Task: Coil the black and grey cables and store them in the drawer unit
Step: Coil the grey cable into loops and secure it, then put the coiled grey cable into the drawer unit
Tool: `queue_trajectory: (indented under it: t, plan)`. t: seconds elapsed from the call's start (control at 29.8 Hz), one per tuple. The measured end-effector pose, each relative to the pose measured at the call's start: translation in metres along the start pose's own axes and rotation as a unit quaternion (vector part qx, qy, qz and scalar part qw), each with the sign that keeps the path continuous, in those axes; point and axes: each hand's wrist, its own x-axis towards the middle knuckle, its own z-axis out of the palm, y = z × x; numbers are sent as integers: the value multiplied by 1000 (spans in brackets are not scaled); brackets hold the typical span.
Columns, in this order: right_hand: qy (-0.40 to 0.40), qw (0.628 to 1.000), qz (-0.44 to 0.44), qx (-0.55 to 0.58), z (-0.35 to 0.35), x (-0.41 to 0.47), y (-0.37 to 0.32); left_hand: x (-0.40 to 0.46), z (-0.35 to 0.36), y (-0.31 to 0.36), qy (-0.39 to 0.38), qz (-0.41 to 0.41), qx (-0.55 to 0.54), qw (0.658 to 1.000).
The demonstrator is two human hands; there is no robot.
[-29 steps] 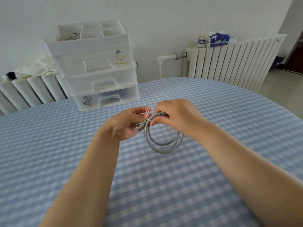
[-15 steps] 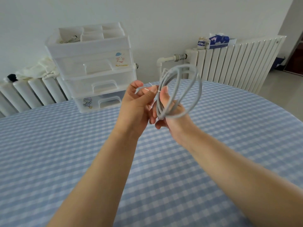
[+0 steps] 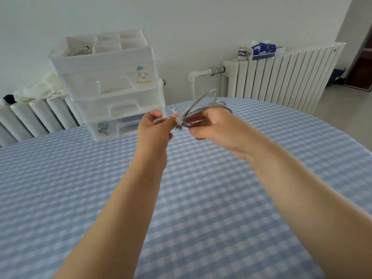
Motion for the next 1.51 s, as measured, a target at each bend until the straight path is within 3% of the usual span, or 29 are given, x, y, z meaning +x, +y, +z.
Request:
queue_trajectory:
  t: [0.07, 0.2, 0.3, 0.37, 0.44, 0.57, 0.84, 0.97, 1.18, 1.24, 1.31, 1.41, 1.51]
  plan:
    - [12, 996, -24, -81, 2, -1, 2, -2, 1, 0, -3, -45, -40, 998]
    - [159, 980, -65, -103, 9, 4, 8, -7, 6, 0, -45, -60, -78, 994]
    - [193, 980, -44, -12, 7, 3, 3, -10, 9, 3, -84, -24, -94, 992]
    - [165, 975, 31, 145, 5, 2, -1, -12, 12, 4, -104, 6, -89, 991]
    - [129, 946, 112, 275, 5, 0, -3, -15, 13, 2, -114, 51, -54, 991]
    - [69, 904, 176, 383, 5, -2, -4, -18, 12, 6, -121, 128, 42, 983]
    - [-49, 925, 121, 357, -9, -2, -3, -13, 4, 14, -95, 136, 90, 982]
    - [-55, 937, 133, 318, -14, -2, -1, -13, 4, 13, -100, 155, 127, 975]
    - [-168, 836, 202, 482, -20, 6, 18, -20, 10, 10, -89, 243, 242, 935]
    - [-177, 835, 177, 489, -18, 8, 26, -21, 12, 6, -78, 243, 254, 933]
    - [-155, 847, 136, 490, -16, 10, 32, -15, 9, 1, -70, 196, 242, 948]
    - [-99, 843, 65, 525, -12, 13, 36, -2, 0, -10, -113, 32, 179, 977]
    - [-63, 821, 40, 566, -5, 16, 37, 9, -17, -23, -241, -176, 53, 953]
